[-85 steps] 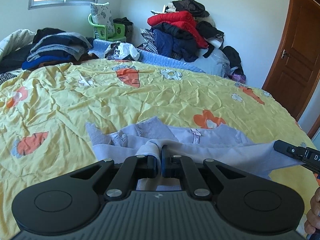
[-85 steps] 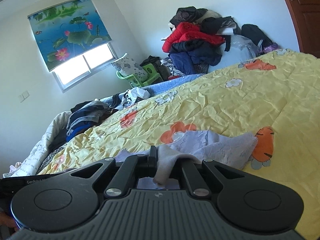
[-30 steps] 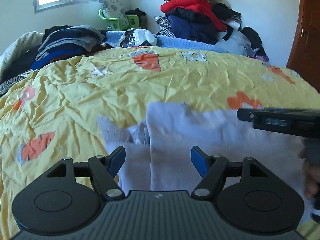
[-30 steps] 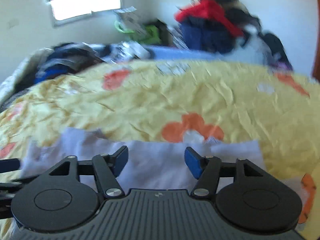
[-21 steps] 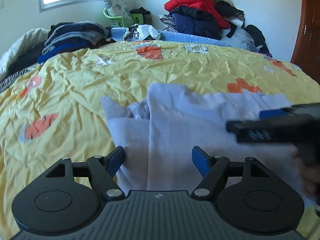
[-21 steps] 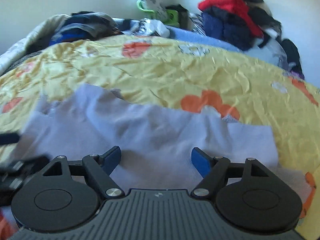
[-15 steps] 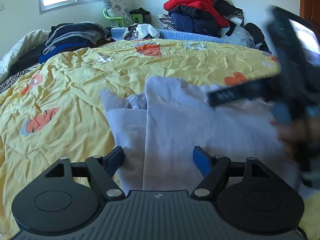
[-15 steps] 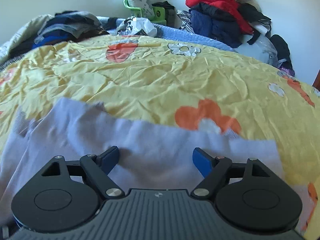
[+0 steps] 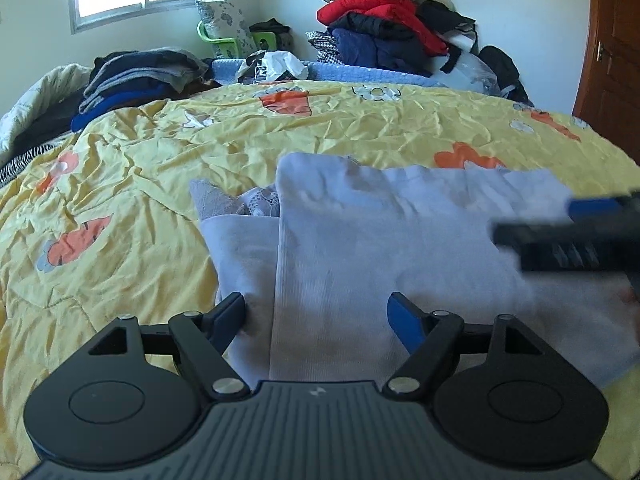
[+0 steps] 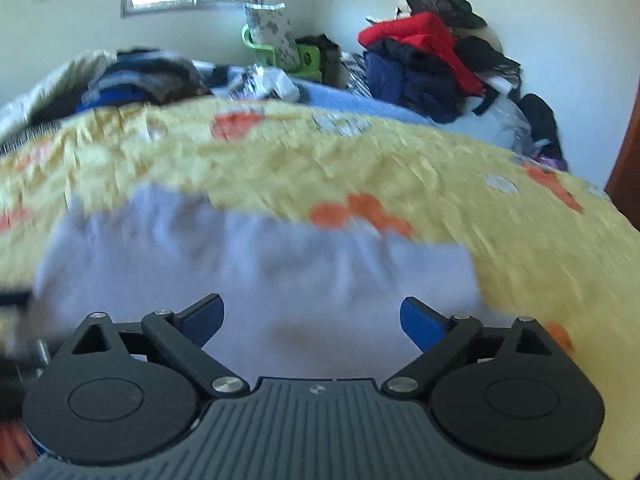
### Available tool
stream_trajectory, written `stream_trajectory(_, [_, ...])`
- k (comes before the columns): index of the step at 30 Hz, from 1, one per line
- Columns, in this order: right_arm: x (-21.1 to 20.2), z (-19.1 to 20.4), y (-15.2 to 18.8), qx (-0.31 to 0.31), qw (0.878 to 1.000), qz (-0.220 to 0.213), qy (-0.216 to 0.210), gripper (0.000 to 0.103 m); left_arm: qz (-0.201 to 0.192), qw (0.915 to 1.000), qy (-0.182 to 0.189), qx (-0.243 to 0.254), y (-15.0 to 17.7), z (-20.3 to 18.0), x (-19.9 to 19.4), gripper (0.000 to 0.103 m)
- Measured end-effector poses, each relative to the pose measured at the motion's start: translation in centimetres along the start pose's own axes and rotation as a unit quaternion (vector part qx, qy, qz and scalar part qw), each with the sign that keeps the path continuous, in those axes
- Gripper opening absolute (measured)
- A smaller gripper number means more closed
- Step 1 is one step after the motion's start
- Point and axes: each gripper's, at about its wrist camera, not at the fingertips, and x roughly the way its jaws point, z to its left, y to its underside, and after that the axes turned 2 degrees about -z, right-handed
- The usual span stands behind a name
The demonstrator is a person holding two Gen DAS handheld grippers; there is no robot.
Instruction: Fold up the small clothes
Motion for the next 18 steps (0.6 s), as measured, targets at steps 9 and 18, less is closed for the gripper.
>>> stream_trajectory(9, [-1.3,-1.7,2.0,0.033,0.999,-0.005,0.019,0.099,0.003,1.0,-0.004,0.002,0.7,0.1,-0.7,0.078])
stream_trajectory(18, [-5.5,1.0,3.8,0.015,0.999,-0.033,0.016,0.098,-0.006,0.9976,0.043,-0.053,1.1,4.7,-2.5,0.078])
